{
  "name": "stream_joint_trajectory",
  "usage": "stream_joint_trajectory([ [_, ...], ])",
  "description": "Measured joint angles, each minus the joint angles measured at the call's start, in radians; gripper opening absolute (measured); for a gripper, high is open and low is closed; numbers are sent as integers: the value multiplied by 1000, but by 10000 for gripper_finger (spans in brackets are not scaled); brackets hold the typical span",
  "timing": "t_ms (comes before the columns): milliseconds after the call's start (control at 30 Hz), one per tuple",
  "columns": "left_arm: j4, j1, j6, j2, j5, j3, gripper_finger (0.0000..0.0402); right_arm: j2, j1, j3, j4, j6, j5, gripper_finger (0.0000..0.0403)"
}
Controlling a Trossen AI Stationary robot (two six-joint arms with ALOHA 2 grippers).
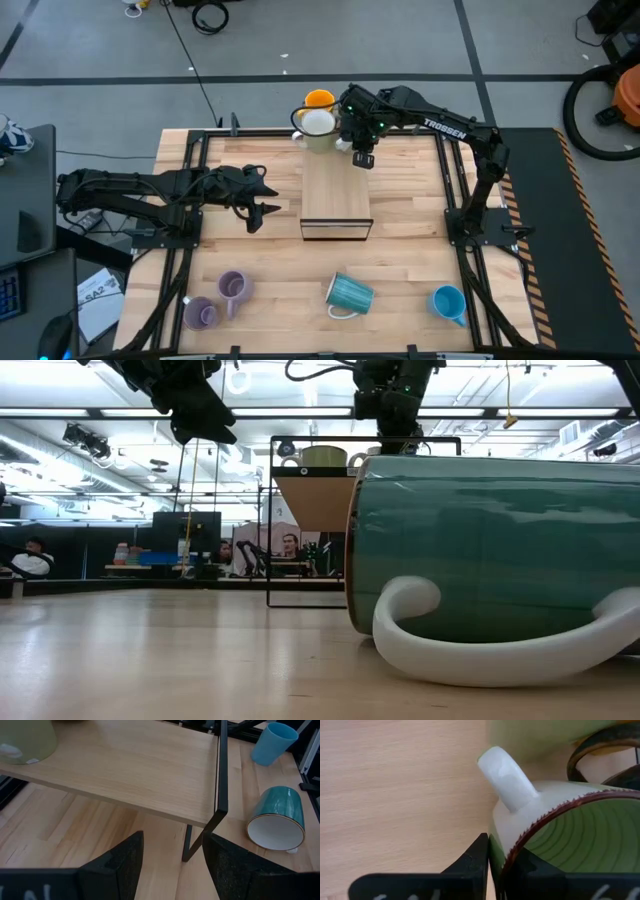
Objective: Place coffee mugs
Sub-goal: Put the light green mug on the shelf
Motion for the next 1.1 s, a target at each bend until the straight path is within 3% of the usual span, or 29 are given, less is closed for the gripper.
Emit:
stream_joint_trajectory([
  [1100, 0, 0, 0, 0, 0, 0, 210, 0, 0, 0, 38, -8, 2, 47],
])
